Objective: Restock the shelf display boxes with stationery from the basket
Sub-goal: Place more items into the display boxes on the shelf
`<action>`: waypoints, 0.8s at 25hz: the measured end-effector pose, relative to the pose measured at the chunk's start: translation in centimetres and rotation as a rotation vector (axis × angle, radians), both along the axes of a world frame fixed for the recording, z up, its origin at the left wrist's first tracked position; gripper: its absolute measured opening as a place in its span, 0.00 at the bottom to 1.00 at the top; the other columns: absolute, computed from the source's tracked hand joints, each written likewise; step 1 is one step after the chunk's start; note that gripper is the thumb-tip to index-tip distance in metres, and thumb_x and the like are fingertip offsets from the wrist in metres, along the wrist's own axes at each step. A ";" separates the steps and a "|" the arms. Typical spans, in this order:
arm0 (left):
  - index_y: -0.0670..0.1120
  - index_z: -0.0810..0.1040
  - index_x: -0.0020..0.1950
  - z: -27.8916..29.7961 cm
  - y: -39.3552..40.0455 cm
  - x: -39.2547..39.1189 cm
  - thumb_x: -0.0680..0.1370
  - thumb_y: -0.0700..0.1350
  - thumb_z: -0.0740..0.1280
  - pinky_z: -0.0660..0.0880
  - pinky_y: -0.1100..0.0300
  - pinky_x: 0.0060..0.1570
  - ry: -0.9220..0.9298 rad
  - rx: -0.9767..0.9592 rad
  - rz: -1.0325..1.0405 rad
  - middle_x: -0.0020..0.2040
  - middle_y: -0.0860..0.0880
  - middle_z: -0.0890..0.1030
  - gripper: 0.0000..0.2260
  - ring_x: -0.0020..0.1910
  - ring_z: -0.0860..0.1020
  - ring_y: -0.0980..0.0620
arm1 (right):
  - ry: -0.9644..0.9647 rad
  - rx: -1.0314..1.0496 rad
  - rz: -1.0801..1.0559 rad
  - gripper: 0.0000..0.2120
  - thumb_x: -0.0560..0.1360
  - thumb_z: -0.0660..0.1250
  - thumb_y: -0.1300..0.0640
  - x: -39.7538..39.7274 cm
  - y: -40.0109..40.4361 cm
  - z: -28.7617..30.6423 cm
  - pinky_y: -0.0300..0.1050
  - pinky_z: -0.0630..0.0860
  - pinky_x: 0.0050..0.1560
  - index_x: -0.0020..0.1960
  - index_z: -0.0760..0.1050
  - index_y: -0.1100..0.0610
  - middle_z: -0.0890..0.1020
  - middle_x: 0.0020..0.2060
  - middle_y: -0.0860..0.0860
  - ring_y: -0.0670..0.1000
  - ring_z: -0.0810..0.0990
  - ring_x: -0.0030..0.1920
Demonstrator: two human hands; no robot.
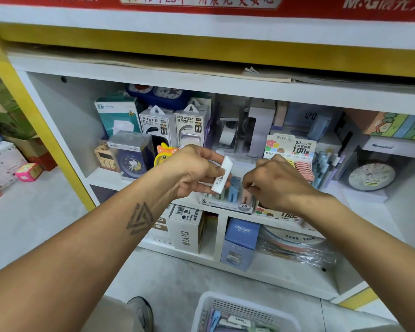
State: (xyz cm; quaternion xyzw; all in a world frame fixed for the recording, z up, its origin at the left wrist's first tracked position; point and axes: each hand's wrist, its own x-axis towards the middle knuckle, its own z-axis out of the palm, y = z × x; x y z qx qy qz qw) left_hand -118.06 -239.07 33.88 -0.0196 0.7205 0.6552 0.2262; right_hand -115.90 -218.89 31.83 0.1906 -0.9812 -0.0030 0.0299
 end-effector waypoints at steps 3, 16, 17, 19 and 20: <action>0.39 0.77 0.59 0.0 0.0 -0.2 0.78 0.29 0.65 0.83 0.47 0.45 0.000 0.002 0.006 0.47 0.38 0.86 0.11 0.46 0.86 0.41 | 0.042 0.123 -0.004 0.18 0.74 0.64 0.66 0.2 -0.8 -0.3 0.48 0.67 0.54 0.32 0.64 0.49 0.68 0.34 0.47 0.56 0.71 0.44; 0.38 0.80 0.51 -0.9 0.6 -0.4 0.72 0.26 0.70 0.83 0.49 0.45 0.142 -0.066 0.079 0.38 0.45 0.82 0.11 0.39 0.84 0.47 | -0.344 -1.169 -0.203 0.10 0.80 0.65 0.66 -1.6 -2.2 0.7 0.40 0.80 0.39 0.58 0.81 0.58 0.87 0.39 0.55 0.51 0.87 0.39; 0.38 0.80 0.49 -1.1 0.7 -0.5 0.72 0.26 0.71 0.83 0.48 0.46 0.171 -0.071 0.092 0.37 0.45 0.82 0.10 0.39 0.83 0.46 | -0.356 -1.190 -0.192 0.10 0.80 0.64 0.67 -1.7 -2.1 0.8 0.40 0.80 0.38 0.56 0.82 0.59 0.87 0.39 0.56 0.52 0.87 0.39; 0.40 0.80 0.47 -1.6 0.9 -0.7 0.72 0.28 0.72 0.83 0.51 0.46 0.258 -0.110 0.085 0.35 0.46 0.82 0.09 0.38 0.82 0.48 | -0.334 -1.179 -0.173 0.09 0.79 0.65 0.68 -1.7 -2.0 1.1 0.42 0.81 0.39 0.52 0.82 0.60 0.87 0.37 0.57 0.53 0.86 0.39; 0.41 0.81 0.48 -1.9 1.0 -0.9 0.72 0.29 0.73 0.82 0.53 0.48 0.318 -0.164 0.058 0.37 0.46 0.82 0.09 0.39 0.82 0.48 | -0.309 -1.155 -0.168 0.08 0.78 0.66 0.68 -1.7 -1.7 1.2 0.44 0.83 0.40 0.51 0.82 0.59 0.86 0.36 0.57 0.53 0.86 0.38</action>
